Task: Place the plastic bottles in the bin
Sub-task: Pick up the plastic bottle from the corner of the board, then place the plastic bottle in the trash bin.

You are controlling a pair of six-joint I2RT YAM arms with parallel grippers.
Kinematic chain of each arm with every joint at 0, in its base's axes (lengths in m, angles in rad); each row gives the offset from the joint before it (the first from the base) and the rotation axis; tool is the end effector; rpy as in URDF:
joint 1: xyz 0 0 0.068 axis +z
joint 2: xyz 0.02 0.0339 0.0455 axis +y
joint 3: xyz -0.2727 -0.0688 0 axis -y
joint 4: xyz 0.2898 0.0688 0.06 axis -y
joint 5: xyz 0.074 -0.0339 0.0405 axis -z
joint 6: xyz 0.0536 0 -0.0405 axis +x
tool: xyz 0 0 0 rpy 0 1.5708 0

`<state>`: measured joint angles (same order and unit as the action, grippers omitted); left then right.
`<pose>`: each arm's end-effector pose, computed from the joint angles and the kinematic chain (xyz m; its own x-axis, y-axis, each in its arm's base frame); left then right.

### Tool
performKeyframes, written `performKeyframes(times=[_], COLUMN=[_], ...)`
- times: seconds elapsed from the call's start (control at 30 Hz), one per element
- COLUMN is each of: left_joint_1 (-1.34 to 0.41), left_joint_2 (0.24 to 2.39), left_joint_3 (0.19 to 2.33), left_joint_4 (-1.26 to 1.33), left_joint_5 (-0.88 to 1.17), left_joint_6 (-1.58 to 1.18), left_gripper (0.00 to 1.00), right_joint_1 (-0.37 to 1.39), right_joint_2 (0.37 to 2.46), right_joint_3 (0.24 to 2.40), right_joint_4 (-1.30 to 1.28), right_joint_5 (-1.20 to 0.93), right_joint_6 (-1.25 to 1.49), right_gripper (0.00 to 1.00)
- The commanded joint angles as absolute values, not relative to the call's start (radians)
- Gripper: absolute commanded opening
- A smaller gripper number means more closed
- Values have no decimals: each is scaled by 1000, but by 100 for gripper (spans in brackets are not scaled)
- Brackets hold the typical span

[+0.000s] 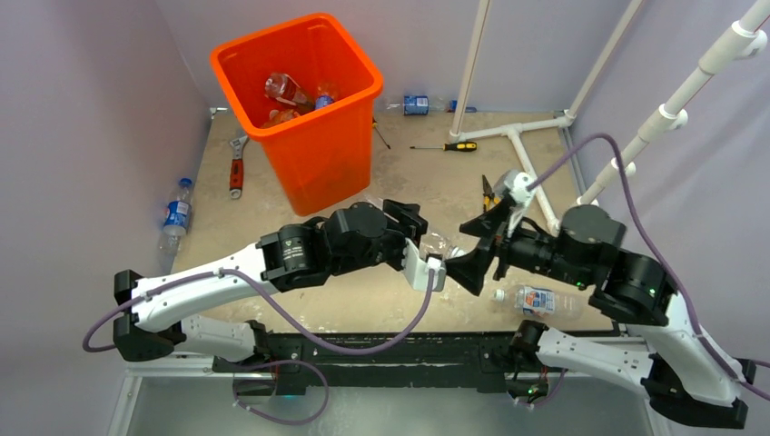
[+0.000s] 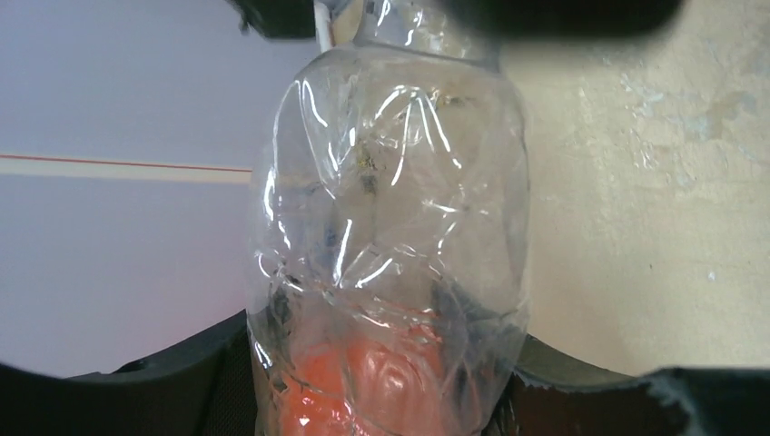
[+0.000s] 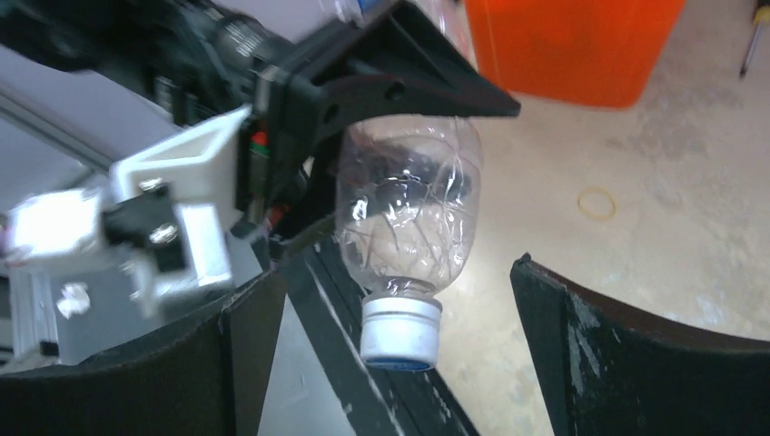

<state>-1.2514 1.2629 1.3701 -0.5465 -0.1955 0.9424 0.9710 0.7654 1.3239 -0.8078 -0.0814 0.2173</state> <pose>0.1146 -0.3135 0.4102 0.6303 0.6216 -0.4652 0.6231 -0.0475 0.7807 0.0872 0.1352 0.4754 -0.3230 -0.0916 -0.9420 -0.8168 0.5298 0.2285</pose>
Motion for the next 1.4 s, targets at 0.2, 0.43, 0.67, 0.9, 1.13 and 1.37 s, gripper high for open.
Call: performKeyframes(times=[0.2,0.43,0.67,0.9,1.13,1.37], left_joint_1=[-1220,-946,-742,-473,-269,-258], left_joint_2=[1114,1183,1356,1536,1627,1662], left_joint_3=[1272,1525,1775,1991,1948,1855], left_joint_4=[-133,-91,-46,-105,-92,-31], left_joint_5=[-246,-178,-303,-356,-266,-237], left_joint_6=[737,309,87,-208,-423,-425], left_gripper=[31,33,33,33,30,43], right_joint_1=[980,980,980,980,980,980], right_joint_2=[517,405,451,492,512,500], right_joint_3=[1269,1090,922,753,632,588], right_joint_4=[-468,-289,-175,-9,68,65], right_joint_5=[-4,50,4,-78,-86,-14], right_joint_6=[299,318,343,399,425,411], right_gripper=[99,99,99,99,99,99])
